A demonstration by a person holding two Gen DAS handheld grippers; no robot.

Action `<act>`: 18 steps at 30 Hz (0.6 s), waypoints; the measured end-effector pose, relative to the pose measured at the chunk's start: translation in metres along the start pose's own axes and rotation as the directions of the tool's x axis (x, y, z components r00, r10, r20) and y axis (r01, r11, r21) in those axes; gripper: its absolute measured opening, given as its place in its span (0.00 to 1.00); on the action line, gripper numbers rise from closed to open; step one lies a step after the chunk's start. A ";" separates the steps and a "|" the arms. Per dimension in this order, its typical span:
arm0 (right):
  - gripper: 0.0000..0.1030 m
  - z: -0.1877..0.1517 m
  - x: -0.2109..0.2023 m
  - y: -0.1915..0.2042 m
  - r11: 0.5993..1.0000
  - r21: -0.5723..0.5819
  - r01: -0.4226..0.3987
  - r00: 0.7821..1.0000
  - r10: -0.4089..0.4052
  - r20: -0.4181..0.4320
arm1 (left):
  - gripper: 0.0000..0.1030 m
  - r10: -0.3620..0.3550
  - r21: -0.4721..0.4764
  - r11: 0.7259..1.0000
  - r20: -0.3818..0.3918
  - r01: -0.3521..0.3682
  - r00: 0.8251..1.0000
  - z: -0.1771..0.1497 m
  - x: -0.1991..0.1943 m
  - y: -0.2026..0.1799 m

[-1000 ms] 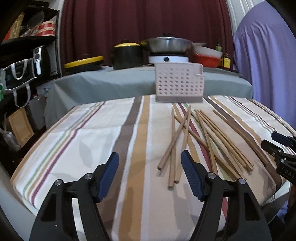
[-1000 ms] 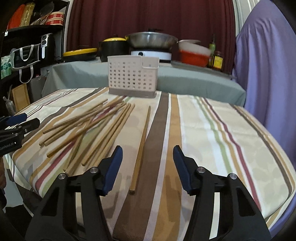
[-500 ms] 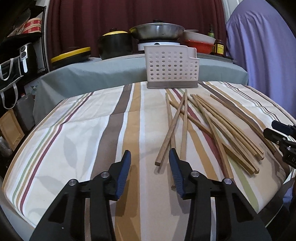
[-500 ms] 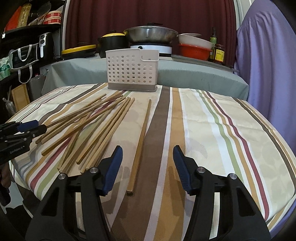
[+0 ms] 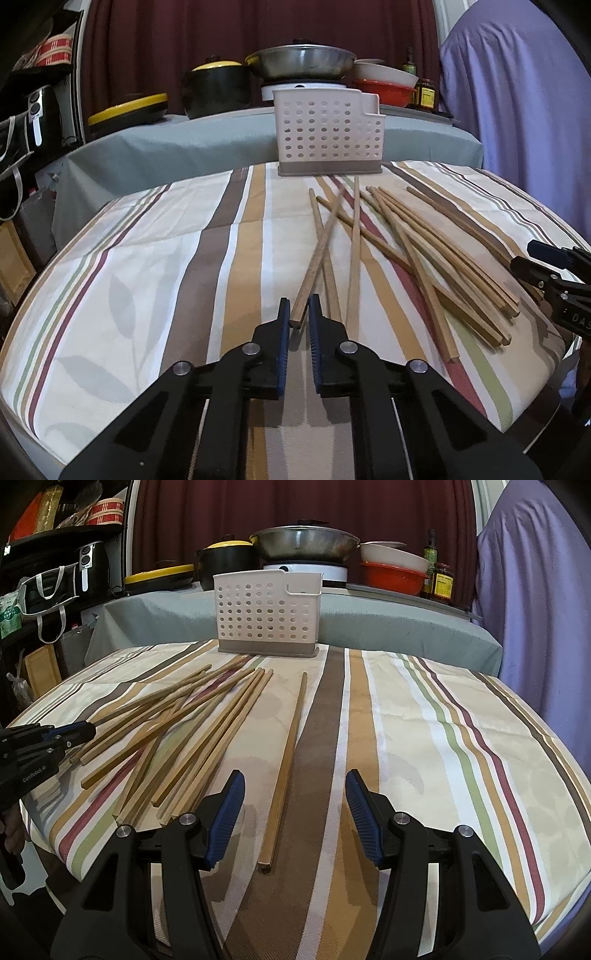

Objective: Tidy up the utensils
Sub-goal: 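Lower the left tool onto a wooden chopstick and close it while the right tool grasps another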

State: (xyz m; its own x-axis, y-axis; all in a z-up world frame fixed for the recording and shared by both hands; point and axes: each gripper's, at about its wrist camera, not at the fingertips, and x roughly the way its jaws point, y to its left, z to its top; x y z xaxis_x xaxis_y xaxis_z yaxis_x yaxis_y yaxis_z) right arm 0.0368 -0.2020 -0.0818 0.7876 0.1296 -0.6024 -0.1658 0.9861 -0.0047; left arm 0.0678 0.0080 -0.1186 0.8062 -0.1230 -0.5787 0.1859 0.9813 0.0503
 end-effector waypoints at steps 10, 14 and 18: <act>0.54 -0.004 -0.003 0.001 1.000 -0.009 -0.006 1.000 0.006 -0.007 | 0.07 -0.011 -0.005 1.000 0.017 0.011 1.000 0.003 -0.006 -0.002; 0.51 -0.008 -0.005 0.003 1.000 -0.017 -0.009 1.000 0.009 -0.018 | 0.07 -0.011 -0.005 1.000 0.019 0.011 1.000 0.003 -0.007 -0.003; 0.45 -0.010 -0.008 0.003 1.000 -0.020 -0.010 1.000 0.010 -0.028 | 0.07 -0.010 -0.004 1.000 0.022 0.010 1.000 0.003 -0.009 -0.004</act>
State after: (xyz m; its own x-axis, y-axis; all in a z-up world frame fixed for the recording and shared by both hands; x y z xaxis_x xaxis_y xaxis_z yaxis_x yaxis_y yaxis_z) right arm 0.0239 -0.2009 -0.0852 0.7692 0.1364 -0.6243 -0.1856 0.9825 -0.0140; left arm 0.0619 0.0050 -0.1111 0.8167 -0.1362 -0.5608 0.1917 0.9806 0.0410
